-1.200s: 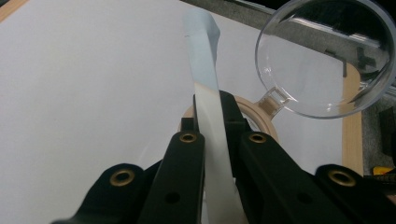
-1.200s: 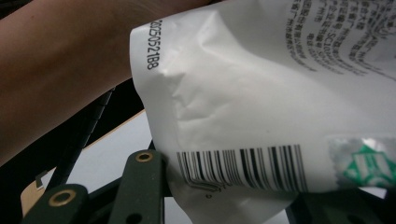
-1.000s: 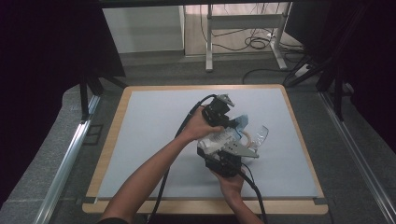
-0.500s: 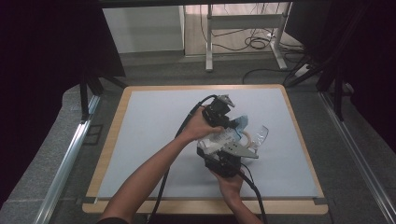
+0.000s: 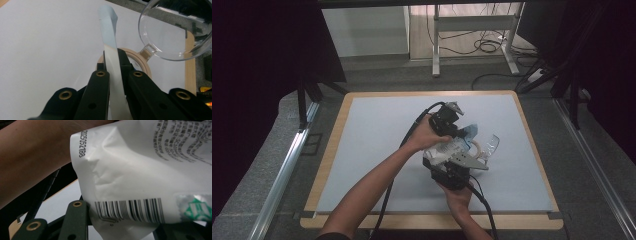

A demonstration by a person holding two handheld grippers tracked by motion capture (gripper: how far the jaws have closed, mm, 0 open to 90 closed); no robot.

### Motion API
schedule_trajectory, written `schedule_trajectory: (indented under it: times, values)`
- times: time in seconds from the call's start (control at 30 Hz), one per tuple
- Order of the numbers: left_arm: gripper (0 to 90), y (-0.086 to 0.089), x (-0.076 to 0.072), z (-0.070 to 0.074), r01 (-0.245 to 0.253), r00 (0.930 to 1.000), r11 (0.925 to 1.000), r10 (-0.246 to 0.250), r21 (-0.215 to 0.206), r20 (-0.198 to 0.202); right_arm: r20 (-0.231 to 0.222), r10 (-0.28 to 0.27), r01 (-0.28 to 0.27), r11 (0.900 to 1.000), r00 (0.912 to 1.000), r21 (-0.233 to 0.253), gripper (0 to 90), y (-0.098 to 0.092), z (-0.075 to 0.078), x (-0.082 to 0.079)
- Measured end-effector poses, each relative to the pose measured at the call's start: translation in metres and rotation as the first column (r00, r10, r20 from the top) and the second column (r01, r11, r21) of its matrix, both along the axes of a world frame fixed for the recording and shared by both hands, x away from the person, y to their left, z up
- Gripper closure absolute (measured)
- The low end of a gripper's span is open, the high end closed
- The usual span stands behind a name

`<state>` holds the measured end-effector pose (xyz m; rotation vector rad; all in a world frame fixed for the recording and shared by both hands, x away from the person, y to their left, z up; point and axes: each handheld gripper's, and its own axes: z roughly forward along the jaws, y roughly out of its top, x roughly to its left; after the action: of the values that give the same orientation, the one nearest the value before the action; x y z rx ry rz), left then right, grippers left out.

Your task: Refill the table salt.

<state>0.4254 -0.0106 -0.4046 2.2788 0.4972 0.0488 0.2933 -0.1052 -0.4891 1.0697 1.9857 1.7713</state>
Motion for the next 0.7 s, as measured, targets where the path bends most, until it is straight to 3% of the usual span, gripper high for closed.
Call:
schedule_trajectory:
  times: [0.7]
  values:
    - [89.6,0.0007,0.0000,0.0002,-0.002,1.0000,1.0000,0.002,0.001,-0.003,0.003,0.000,0.000,1.000,1.0000,-0.001,61.6,0.0007,0.0000,0.0002]
